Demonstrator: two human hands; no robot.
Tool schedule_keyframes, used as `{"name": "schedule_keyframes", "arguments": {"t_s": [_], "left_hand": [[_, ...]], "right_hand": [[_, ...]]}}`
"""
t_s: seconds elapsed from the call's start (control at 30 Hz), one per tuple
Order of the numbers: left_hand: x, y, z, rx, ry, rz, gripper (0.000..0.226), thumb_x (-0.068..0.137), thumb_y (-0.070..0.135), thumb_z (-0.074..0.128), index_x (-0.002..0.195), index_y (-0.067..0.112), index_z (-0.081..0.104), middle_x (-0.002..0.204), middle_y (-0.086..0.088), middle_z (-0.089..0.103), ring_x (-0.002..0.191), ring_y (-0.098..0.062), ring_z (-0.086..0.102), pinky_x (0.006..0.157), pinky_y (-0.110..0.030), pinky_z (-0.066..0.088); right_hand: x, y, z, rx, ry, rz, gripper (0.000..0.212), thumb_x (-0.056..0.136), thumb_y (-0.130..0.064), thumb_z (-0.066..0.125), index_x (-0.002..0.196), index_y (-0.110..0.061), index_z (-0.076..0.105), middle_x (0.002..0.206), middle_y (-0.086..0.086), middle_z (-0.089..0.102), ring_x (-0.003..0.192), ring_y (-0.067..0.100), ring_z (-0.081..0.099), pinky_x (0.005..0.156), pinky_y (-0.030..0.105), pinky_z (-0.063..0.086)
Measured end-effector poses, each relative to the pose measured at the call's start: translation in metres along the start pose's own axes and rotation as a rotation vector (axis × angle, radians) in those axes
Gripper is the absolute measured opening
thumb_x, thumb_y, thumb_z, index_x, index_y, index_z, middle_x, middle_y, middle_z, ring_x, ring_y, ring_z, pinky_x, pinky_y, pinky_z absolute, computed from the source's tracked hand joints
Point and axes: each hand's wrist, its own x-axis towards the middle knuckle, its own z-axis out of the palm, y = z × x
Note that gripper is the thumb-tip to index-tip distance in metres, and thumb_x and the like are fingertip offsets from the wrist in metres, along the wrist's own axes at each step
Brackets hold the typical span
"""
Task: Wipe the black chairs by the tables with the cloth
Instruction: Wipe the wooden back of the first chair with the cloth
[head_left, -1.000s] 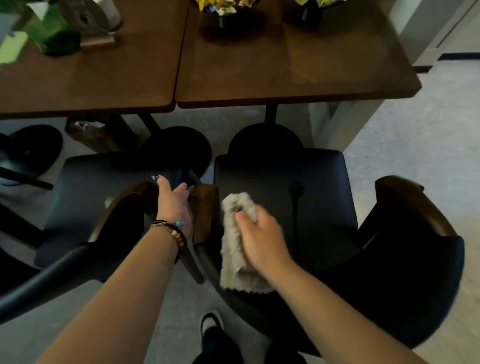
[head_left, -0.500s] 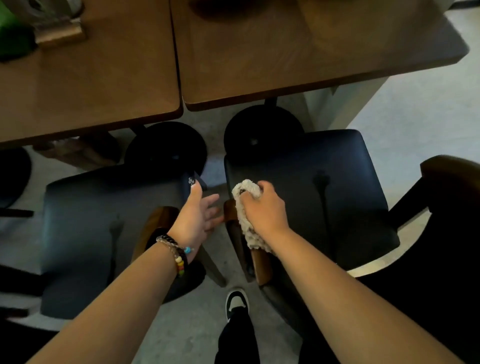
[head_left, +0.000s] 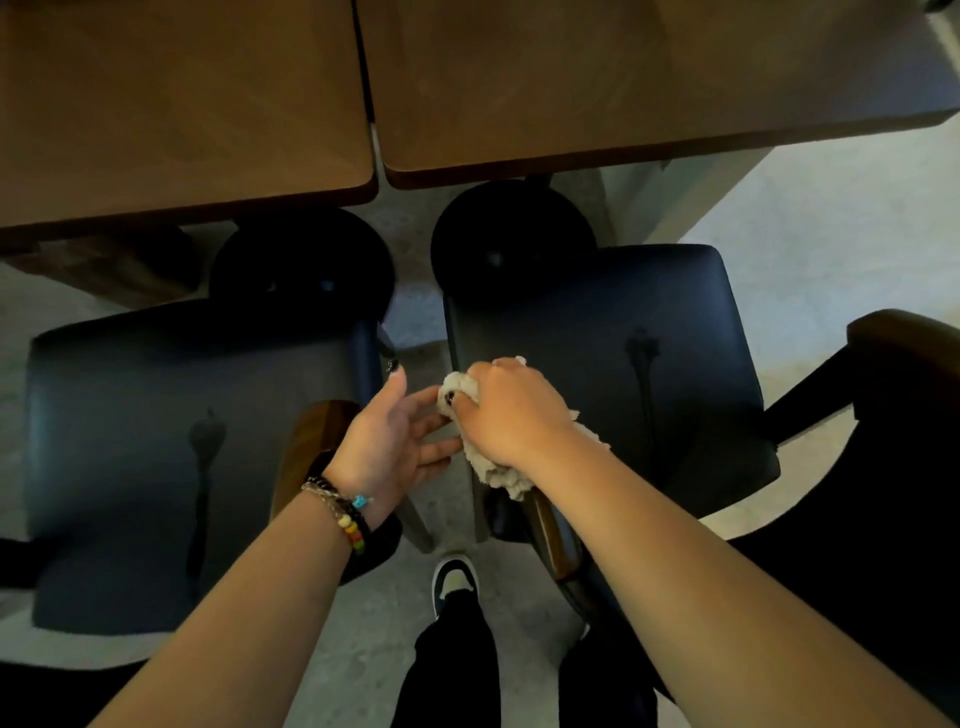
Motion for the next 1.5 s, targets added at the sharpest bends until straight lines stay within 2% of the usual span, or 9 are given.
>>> {"name": "schedule_keyframes", "arguments": {"t_s": [0.13,0.23,0.3,0.43,0.5,0.7,0.97,1.1,1.5], "left_hand": [[0.002,0.0,0.0,0.021,0.018,0.001,0.072,0.094,0.066,0.021,0.149,0.02,0.031,0.149,-0.009,0.041,0.121,-0.031,0.054,0.115,-0.052,0.025],[0.004,-0.001,-0.001,0.072,0.026,0.029,0.07,0.093,0.066,0.023,0.147,0.023,0.035,0.149,-0.006,0.042,0.113,-0.027,0.06,0.114,-0.051,0.027],[0.003,-0.001,-0.001,0.107,0.026,0.041,0.067,0.094,0.066,0.022,0.146,0.025,0.037,0.149,-0.004,0.042,0.111,-0.026,0.061,0.113,-0.05,0.027],[-0.002,-0.002,0.007,0.207,0.068,0.092,0.055,0.097,0.059,0.025,0.138,0.028,0.044,0.138,0.005,0.05,0.108,-0.018,0.064,0.099,-0.039,0.041],[-0.007,-0.006,0.02,0.301,0.076,0.121,0.035,0.1,0.047,0.032,0.125,0.032,0.051,0.125,0.011,0.055,0.096,0.0,0.065,0.082,-0.025,0.047],[-0.008,-0.039,0.058,0.391,0.254,0.224,0.056,0.1,0.04,0.04,0.152,0.031,0.02,0.151,0.015,0.026,0.135,-0.002,0.025,0.108,-0.021,0.02],[0.009,-0.044,0.103,-0.13,0.511,0.144,0.056,0.096,0.034,0.047,0.148,0.043,0.026,0.152,0.004,0.033,0.134,-0.024,0.04,0.111,-0.05,0.034],[0.002,-0.049,0.115,0.025,0.583,0.207,0.054,0.099,0.031,0.042,0.147,0.046,0.022,0.156,0.008,0.021,0.141,-0.02,0.027,0.116,-0.047,0.024],[0.005,-0.052,0.12,0.32,0.667,0.229,0.054,0.099,0.034,0.037,0.149,0.046,0.019,0.156,0.006,0.02,0.133,-0.022,0.036,0.093,-0.031,0.029]], "right_hand": [[-0.042,0.009,0.008,0.12,0.104,-0.059,0.042,0.097,-0.043,0.046,0.135,-0.026,0.051,0.14,0.003,0.047,0.126,0.024,0.046,0.098,0.033,0.041],[-0.045,0.019,0.002,0.45,0.077,0.083,0.022,0.097,-0.038,0.047,0.115,-0.036,0.059,0.115,-0.01,0.058,0.101,0.007,0.058,0.076,0.014,0.038],[-0.024,0.024,-0.006,0.614,-0.029,0.262,0.011,0.097,-0.035,0.047,0.095,-0.035,0.058,0.094,-0.009,0.062,0.081,0.005,0.06,0.066,0.02,0.045],[-0.002,0.038,-0.01,1.12,-0.18,0.645,0.042,0.097,-0.038,0.051,0.127,-0.01,0.059,0.111,0.014,0.068,0.105,0.03,0.064,0.102,0.043,0.047],[-0.011,0.043,-0.009,1.137,-0.232,0.7,0.051,0.097,-0.046,0.049,0.132,-0.01,0.057,0.115,0.014,0.067,0.108,0.031,0.062,0.105,0.043,0.044],[-0.048,0.048,0.0,1.072,-0.208,0.57,0.039,0.099,-0.043,0.043,0.131,-0.025,0.054,0.116,0.004,0.065,0.105,0.022,0.062,0.101,0.044,0.047],[-0.024,0.064,0.006,1.189,-0.204,0.476,0.037,0.101,-0.037,0.045,0.127,-0.014,0.057,0.117,0.01,0.066,0.109,0.023,0.062,0.101,0.041,0.046],[-0.057,0.08,0.009,1.154,-0.163,0.343,0.026,0.097,-0.035,0.054,0.119,-0.027,0.063,0.106,-0.003,0.07,0.097,0.011,0.068,0.082,0.028,0.053],[-0.035,0.058,0.01,1.285,-0.137,0.465,0.035,0.088,-0.034,0.062,0.119,-0.019,0.063,0.109,0.004,0.069,0.103,0.019,0.065,0.097,0.041,0.051]]}}
